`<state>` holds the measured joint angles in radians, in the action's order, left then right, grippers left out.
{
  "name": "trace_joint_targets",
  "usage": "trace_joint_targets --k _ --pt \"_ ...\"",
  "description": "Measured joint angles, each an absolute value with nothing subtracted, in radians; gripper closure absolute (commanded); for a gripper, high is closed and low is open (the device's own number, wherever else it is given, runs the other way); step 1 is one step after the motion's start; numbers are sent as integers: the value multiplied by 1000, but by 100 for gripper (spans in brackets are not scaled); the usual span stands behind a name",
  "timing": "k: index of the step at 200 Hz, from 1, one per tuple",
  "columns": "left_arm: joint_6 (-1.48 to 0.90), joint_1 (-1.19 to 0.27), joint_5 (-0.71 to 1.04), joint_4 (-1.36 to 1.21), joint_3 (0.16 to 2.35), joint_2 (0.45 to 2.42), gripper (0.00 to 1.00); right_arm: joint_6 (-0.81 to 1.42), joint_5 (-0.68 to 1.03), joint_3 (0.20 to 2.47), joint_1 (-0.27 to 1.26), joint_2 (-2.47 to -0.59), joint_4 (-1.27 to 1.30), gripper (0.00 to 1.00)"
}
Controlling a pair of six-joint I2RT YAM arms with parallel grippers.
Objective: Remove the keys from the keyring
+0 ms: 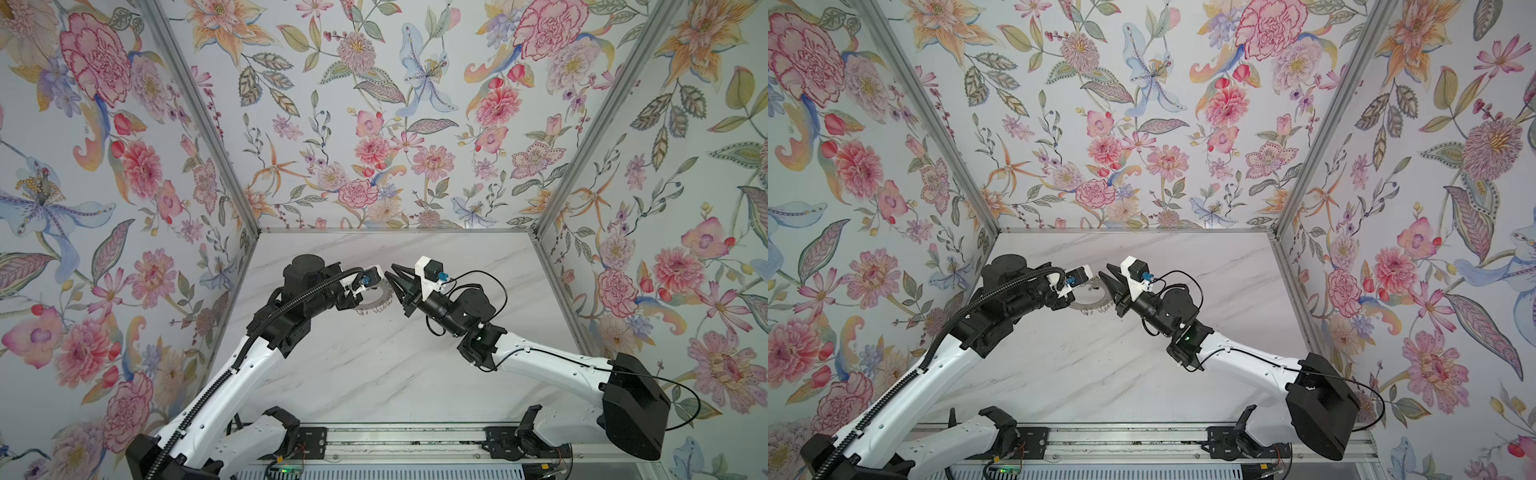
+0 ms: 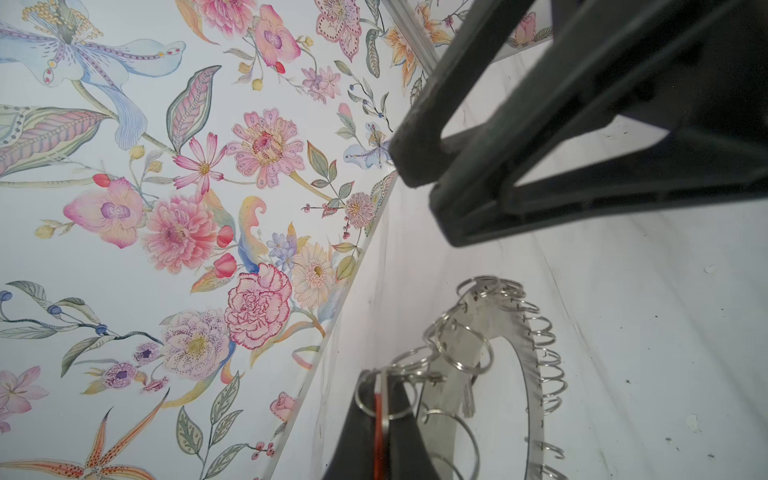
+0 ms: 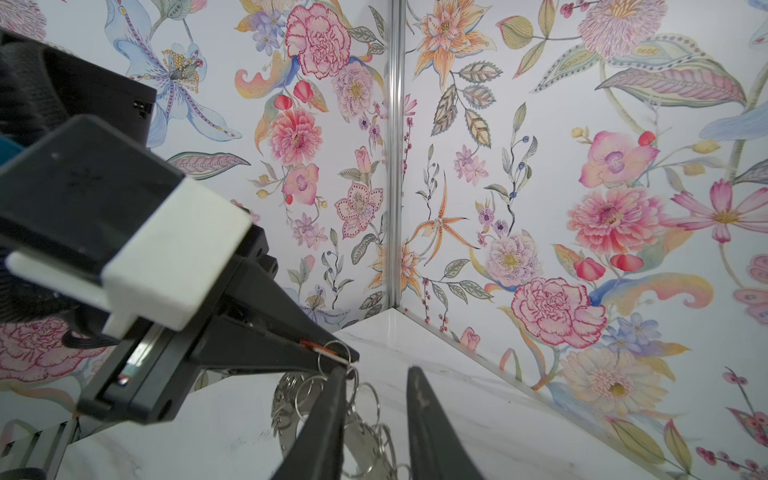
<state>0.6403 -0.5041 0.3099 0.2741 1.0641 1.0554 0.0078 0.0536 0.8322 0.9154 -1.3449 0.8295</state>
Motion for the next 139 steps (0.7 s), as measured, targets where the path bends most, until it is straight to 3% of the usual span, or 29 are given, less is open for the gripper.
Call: trace_joint_targets --k 139 --pt "651 -504 310 299 1064 1061 100 -41 26 1003 973 -1454 520 81"
